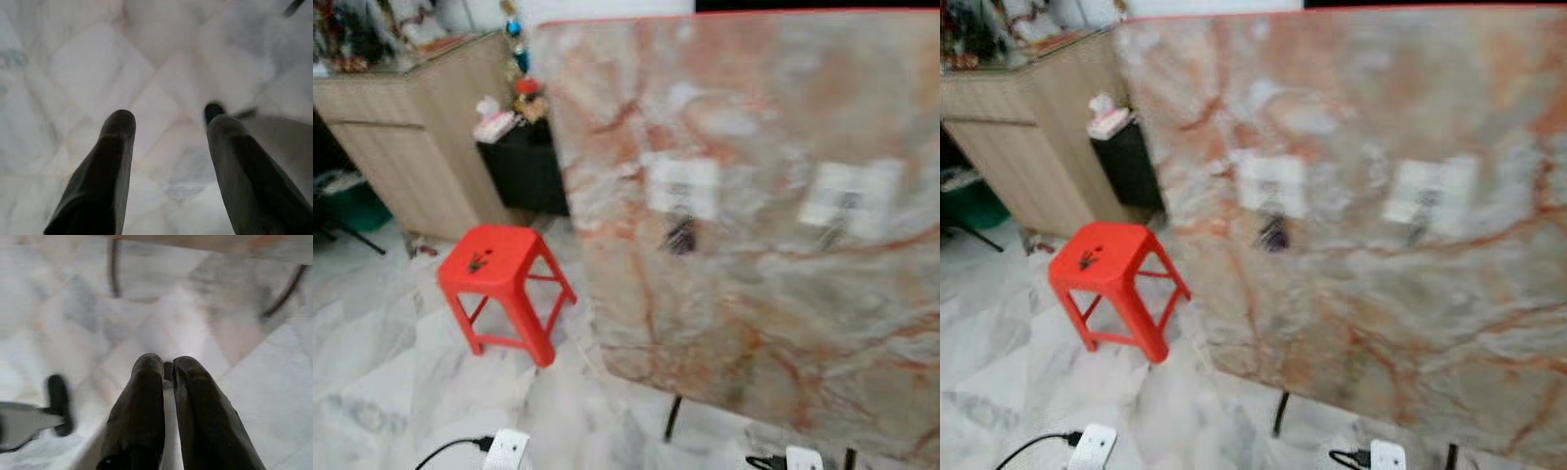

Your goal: Hang keys on a hook

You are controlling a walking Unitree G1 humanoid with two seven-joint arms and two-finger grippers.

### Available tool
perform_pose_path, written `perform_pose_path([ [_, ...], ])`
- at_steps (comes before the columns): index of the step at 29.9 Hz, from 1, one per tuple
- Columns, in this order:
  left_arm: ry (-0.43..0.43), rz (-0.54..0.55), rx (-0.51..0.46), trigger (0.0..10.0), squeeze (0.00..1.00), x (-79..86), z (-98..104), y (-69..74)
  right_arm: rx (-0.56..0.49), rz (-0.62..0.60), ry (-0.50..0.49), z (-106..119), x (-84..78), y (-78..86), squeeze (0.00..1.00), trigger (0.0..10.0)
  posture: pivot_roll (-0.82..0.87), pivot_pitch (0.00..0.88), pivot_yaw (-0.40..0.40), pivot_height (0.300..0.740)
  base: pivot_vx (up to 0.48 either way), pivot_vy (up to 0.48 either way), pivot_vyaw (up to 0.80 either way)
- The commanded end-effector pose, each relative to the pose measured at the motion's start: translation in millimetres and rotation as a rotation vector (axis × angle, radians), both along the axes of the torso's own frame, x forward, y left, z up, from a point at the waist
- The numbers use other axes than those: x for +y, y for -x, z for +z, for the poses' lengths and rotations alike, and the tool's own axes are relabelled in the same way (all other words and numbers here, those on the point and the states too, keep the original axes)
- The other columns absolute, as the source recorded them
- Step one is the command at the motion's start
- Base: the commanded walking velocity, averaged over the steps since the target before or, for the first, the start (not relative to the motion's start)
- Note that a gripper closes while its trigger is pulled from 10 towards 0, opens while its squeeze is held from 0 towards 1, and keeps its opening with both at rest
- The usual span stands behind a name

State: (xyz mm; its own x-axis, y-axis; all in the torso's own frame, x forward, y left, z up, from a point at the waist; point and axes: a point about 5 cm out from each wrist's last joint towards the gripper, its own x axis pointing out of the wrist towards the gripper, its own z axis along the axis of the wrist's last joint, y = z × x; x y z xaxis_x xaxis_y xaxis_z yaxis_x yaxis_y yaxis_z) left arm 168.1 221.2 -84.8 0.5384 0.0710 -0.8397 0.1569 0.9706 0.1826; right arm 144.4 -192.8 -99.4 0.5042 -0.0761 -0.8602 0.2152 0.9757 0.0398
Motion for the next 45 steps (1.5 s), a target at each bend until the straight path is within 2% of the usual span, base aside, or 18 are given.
perform_pose_path([
  [1,-0.001,-0.015,0.01,10.0,0.0,-1.0,-0.4,0.1,0.0,-0.005,0.006,0.0,-2.9,1.3,0.0,10.0,-0.02,0.0,0.052,0.74,0.0,0.469,0.0],
  [17,0.002,-0.026,0.029,10.0,0.0,-4.7,-3.9,6.5,0.011,0.01,0.005,-1.2,-3.7,5.1,0.0,10.0,-0.01,0.0,0.047,0.74,0.0,0.469,0.0],
  [29,0.001,-0.007,0.013,10.0,0.0,0.0,-0.5,0.6,-0.01,-0.019,-0.009,0.0,-1.3,1.3,0.0,10.0,-0.01,0.0,0.049,0.74,0.0,0.472,0.0],
  [45,0.013,0.007,0.006,10.0,0.0,-5.2,-0.5,-2.1,-0.001,0.014,0.001,0.3,-3.3,0.8,0.0,10.0,0.0,0.012,0.035,0.74,0.0,0.473,0.0],
])
